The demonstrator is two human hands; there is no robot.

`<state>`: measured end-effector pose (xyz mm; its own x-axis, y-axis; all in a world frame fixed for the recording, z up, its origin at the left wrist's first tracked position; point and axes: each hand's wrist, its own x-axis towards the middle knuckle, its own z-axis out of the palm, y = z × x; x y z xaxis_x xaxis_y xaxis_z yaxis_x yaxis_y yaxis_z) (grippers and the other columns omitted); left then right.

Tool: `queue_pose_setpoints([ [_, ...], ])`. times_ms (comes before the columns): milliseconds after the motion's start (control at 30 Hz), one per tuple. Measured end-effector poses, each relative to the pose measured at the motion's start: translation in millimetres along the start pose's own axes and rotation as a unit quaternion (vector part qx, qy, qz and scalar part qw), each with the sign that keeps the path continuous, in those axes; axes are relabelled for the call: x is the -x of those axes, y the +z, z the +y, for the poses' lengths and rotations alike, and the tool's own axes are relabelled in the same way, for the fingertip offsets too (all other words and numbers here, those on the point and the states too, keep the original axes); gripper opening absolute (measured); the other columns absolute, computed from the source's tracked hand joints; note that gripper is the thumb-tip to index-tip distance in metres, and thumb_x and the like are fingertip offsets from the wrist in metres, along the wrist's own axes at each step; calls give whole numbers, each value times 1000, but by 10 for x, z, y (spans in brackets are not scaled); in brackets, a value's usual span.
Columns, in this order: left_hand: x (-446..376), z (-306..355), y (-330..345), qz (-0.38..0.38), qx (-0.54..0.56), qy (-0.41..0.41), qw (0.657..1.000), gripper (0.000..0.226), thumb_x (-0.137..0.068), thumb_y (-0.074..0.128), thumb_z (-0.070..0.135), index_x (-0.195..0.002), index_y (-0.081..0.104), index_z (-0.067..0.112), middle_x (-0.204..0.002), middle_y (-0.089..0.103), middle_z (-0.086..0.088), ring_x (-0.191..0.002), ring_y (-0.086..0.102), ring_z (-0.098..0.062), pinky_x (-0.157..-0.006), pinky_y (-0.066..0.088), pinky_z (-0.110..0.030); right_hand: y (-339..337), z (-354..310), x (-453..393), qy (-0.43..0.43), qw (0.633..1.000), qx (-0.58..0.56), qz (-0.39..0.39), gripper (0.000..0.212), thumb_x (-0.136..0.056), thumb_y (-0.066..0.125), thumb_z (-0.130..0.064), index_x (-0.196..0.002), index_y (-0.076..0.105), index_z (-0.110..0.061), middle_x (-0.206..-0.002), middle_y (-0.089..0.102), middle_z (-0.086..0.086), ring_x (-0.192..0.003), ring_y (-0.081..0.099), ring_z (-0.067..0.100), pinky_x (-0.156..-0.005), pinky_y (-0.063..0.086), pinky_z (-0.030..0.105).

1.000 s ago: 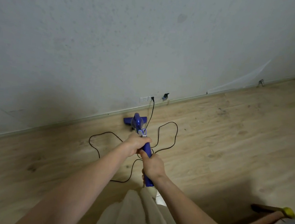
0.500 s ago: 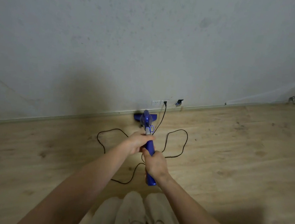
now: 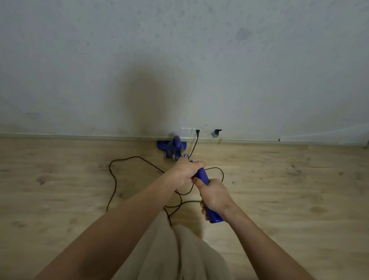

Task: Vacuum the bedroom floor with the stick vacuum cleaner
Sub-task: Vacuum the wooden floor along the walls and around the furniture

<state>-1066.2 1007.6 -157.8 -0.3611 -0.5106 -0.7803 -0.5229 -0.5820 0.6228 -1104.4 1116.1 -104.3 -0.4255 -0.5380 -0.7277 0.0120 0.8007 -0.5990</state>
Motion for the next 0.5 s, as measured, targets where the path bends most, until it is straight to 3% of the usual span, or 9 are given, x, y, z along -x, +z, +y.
queue_pose_setpoints([
  [233, 118, -179, 64, 1, -1, -11, 1000, 45, -83, 67, 16, -120, 50, -2, -101, 61, -16, -83, 62, -23, -59, 54, -29, 53, 188, 147, 15, 1000, -10, -9, 38, -96, 51, -43, -80, 47, -8, -69, 55, 10, -45, 52, 21, -46, 46, 28],
  [433, 461, -323, -168, -26, 1, -33, 999, 22, -87, 60, 7, -107, 55, -2, -81, 61, -11, -69, 60, -18, -61, 52, -27, 275, 137, 544, 20, 998, -49, -23, 31, -96, 53, -35, -79, 47, -11, -67, 52, 8, -46, 51, 19, -42, 44, 24],
  [500, 595, -373, -291, -40, -12, -42, 998, 27, -87, 62, 7, -111, 56, -3, -86, 63, -11, -72, 61, -18, -61, 52, -25, 387, 123, 696, 27, 997, -61, -29, 29, -96, 54, -33, -78, 47, -12, -69, 52, 7, -49, 51, 19, -44, 45, 24],
])
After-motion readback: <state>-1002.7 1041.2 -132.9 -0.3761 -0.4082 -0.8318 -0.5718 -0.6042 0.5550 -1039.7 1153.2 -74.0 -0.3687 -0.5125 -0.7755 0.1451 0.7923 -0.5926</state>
